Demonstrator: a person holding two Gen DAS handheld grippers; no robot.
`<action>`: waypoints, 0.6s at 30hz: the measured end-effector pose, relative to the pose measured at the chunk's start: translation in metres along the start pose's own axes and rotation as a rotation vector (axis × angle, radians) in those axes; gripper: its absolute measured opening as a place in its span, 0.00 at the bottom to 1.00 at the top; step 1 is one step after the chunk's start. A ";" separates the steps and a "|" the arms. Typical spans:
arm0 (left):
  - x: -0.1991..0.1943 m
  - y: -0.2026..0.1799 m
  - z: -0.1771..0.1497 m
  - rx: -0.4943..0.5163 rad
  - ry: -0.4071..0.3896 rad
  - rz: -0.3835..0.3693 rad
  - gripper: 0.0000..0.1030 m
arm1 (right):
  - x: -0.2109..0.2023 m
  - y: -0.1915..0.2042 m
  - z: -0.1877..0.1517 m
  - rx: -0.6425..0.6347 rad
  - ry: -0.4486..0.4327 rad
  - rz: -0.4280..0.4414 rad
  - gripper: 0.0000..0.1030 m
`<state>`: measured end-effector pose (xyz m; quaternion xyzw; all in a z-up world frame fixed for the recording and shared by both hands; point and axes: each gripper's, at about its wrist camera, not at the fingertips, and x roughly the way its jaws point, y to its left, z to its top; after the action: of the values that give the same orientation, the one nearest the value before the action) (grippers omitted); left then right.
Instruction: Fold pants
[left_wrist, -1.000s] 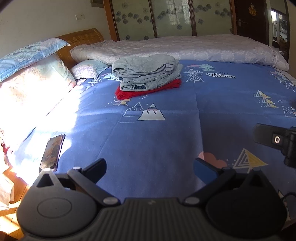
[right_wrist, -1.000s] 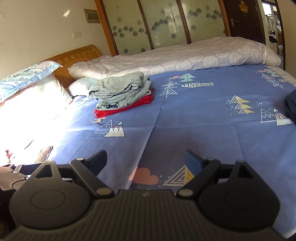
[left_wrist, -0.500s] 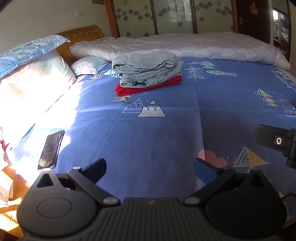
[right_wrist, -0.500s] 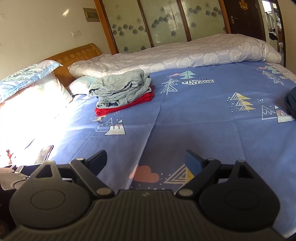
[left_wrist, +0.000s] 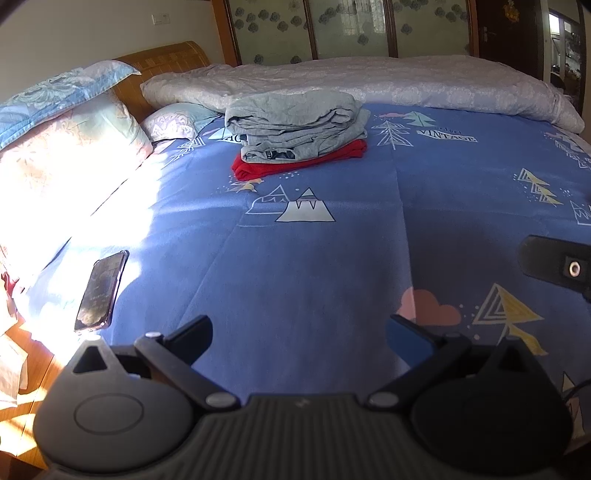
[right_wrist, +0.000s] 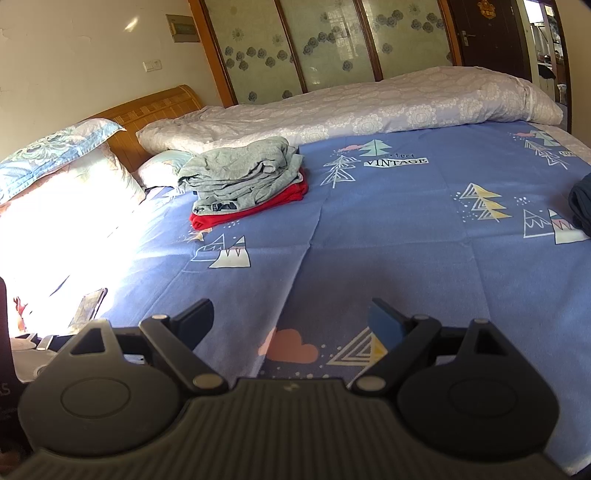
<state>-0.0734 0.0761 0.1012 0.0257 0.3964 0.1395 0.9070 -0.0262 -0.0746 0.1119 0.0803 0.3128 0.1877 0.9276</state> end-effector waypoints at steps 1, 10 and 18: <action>0.000 0.000 0.000 0.000 0.002 0.000 1.00 | 0.000 0.000 0.000 0.000 0.001 0.000 0.89; 0.003 0.001 0.000 -0.002 0.013 0.004 1.00 | 0.001 0.000 -0.001 0.000 0.004 0.002 0.89; 0.008 0.001 -0.002 -0.002 0.024 0.016 1.00 | 0.002 -0.002 -0.002 0.007 0.010 0.005 0.89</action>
<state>-0.0703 0.0791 0.0946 0.0263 0.4069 0.1476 0.9011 -0.0249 -0.0757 0.1087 0.0834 0.3181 0.1891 0.9253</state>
